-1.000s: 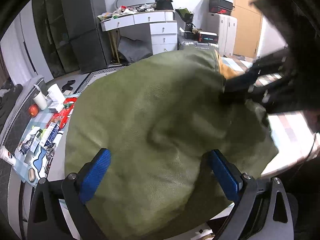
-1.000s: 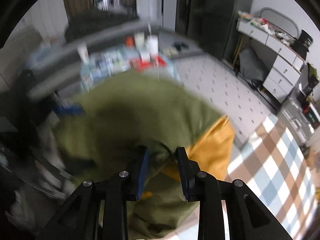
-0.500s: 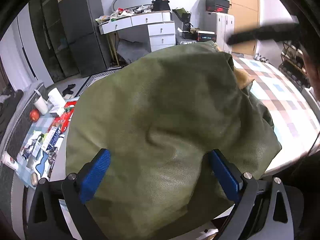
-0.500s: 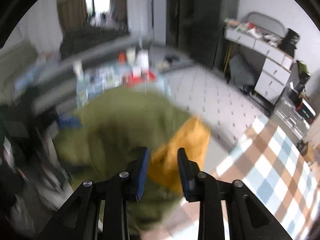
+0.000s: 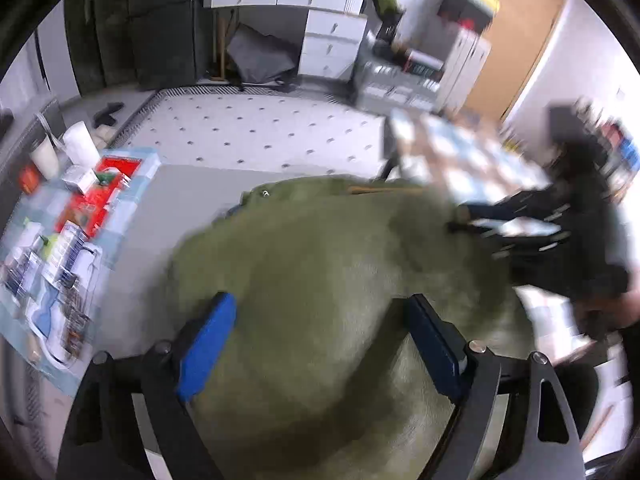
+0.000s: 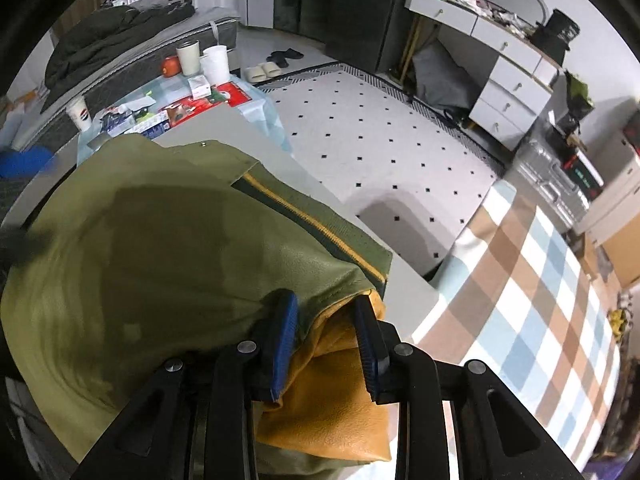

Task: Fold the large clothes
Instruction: 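Carry the bundle to the grey cabinet top and lower it with both tools, then open both tools and pull them back from the bundle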

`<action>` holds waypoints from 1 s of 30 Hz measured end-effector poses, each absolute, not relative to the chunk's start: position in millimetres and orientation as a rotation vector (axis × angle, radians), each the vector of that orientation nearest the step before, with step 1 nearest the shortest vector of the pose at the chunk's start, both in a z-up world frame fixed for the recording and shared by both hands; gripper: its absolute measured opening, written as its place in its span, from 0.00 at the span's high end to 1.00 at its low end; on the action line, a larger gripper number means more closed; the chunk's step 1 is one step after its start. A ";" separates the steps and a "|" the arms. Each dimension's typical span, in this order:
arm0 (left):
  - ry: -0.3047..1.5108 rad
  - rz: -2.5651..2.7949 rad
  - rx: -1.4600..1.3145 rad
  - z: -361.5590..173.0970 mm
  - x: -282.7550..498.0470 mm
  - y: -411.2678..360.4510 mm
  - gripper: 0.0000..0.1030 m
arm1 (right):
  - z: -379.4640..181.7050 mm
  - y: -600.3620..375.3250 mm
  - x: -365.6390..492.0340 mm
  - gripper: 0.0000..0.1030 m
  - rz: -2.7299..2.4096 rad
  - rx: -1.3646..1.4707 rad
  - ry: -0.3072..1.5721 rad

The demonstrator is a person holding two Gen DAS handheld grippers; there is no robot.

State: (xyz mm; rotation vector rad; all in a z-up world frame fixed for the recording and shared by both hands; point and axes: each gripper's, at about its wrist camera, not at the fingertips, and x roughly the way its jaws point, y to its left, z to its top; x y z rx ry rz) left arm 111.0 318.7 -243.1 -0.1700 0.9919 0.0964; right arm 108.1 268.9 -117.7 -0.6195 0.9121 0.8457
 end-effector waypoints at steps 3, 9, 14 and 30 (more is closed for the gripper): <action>0.996 0.106 -0.183 -244.7 112.6 315.7 0.18 | -125.0 269.0 114.2 0.74 0.846 -0.572 0.918; 1.016 0.119 -0.183 -243.5 102.0 314.9 0.17 | -102.0 248.5 117.5 0.71 0.913 -0.447 0.913; 1.018 0.132 -0.204 -245.1 111.3 321.7 0.16 | -53.1 203.3 65.6 0.71 1.180 -0.346 0.895; 0.790 0.321 -0.197 -207.7 59.9 284.3 0.14 | -127.0 147.9 13.9 0.52 1.192 -0.249 0.875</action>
